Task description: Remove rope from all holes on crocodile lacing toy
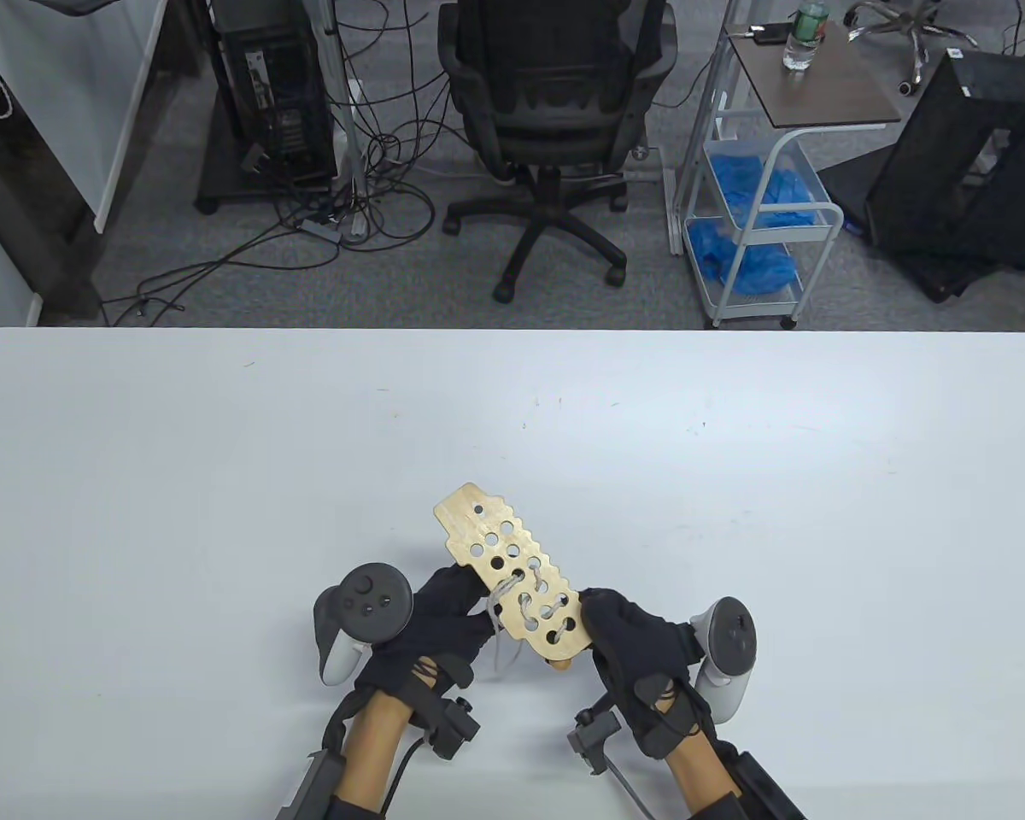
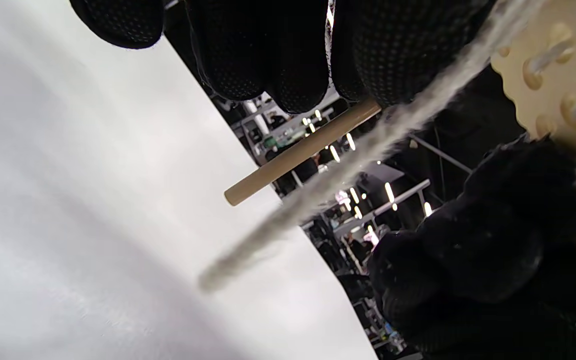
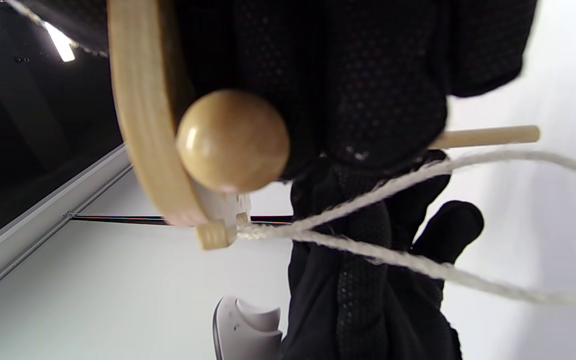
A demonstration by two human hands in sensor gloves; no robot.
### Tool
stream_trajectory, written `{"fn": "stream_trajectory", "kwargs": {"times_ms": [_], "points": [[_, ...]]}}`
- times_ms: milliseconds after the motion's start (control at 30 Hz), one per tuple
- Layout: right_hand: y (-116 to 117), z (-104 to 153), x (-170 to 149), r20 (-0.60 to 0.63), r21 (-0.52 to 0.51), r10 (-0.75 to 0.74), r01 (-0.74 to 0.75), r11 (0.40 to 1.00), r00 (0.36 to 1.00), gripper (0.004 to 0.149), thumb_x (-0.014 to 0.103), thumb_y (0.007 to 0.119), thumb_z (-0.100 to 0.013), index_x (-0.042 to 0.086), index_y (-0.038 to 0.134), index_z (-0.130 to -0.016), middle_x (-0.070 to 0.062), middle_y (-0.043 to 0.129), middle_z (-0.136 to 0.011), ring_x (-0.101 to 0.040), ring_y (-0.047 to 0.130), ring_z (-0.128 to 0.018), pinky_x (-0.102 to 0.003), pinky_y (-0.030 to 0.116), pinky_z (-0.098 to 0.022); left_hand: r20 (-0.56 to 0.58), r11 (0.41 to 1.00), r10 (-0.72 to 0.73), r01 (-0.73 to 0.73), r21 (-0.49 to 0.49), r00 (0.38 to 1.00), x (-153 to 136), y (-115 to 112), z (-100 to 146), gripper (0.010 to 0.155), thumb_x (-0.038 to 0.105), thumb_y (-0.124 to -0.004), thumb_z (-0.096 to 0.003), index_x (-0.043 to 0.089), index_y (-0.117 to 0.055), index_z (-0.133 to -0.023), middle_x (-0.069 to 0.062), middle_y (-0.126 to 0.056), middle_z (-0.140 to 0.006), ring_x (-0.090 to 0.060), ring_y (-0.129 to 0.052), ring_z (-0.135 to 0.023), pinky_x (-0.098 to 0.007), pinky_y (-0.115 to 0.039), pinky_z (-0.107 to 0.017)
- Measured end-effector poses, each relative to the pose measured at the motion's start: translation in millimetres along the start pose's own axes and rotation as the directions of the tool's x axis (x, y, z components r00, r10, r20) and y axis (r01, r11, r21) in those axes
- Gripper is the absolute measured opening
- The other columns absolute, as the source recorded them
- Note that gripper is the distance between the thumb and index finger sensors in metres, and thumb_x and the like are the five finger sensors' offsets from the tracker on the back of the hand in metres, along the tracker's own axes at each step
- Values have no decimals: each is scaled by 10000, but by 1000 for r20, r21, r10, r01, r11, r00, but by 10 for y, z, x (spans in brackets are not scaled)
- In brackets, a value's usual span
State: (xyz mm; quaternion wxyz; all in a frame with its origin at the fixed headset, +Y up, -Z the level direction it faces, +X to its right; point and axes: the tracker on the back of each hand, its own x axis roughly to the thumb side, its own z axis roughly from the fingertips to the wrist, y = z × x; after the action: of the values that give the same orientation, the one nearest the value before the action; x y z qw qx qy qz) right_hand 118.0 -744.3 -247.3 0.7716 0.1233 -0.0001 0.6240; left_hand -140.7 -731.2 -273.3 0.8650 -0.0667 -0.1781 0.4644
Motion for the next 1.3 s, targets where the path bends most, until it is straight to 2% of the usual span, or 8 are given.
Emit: {"fn": "stream_trajectory", "kwargs": {"times_ms": [67,167,367,533,667,900,1300], "points": [[1,-1,0,0,3,0,0,1000,1000,493,428,756,-440,3,830,-679,-206,992,-544,-408,989,-412,-627,764,-421,3,999,-31,31,-8,1000,10,-13,-6,585,395,-873,-443,369,-760,-1016,-41,-816,-1045,-288,-784,-935,-652,-629,-692],[-4,-2,-4,-1,1,2,-2,1000,1000,493,427,756,-440,2,829,-679,-207,991,-544,-410,988,-411,-627,763,-421,3,999,-48,48,-4,999,31,-17,-3,489,367,-860,-456,381,-832,-944,-15,-860,-999,-269,-815,-906,-644,-640,-691],[-47,-4,-21,-15,-25,21,-21,999,1000,494,426,757,-440,1,829,-679,-209,990,-544,-411,988,-411,-628,761,-421,-12,998,-58,58,21,998,22,8,10,468,357,-856,-460,379,-842,-927,-1,-884,-970,-257,-836,-885,-639,-647,-690],[-149,7,-41,-43,-99,56,-60,993,998,496,428,756,-441,2,824,-685,-212,986,-553,-414,983,-421,-629,756,-429,-30,989,-60,63,132,998,16,107,50,443,421,-822,-468,395,-824,-910,27,-905,-945,-237,-865,-857,-619,-675,-679],[-257,16,-73,-80,-172,43,-56,983,996,499,427,756,-441,0,820,-691,-216,981,-563,-418,980,-430,-632,751,-434,-54,982,-5,15,186,999,-31,181,77,446,425,-814,-476,419,-780,-921,40,-920,-929,-219,-894,-821,-602,-697,-670],[-445,28,-95,-147,-267,94,-131,955,985,500,424,753,-443,-1,812,-699,-219,974,-577,-423,975,-445,-635,745,-442,-106,956,2,29,292,994,-115,312,133,471,405,-808,-486,444,-728,-948,71,-939,-884,-190,-928,-764,-574,-723,-660],[-749,54,-110,-221,-393,69,-154,907,973,504,423,749,-447,-5,805,-707,-224,968,-586,-429,969,-455,-638,738,-448,-192,930,-23,92,355,981,-197,404,181,484,371,-791,-498,462,-703,-966,73,-946,-898,-198,-939,-773,-577,-727,-655]]}}
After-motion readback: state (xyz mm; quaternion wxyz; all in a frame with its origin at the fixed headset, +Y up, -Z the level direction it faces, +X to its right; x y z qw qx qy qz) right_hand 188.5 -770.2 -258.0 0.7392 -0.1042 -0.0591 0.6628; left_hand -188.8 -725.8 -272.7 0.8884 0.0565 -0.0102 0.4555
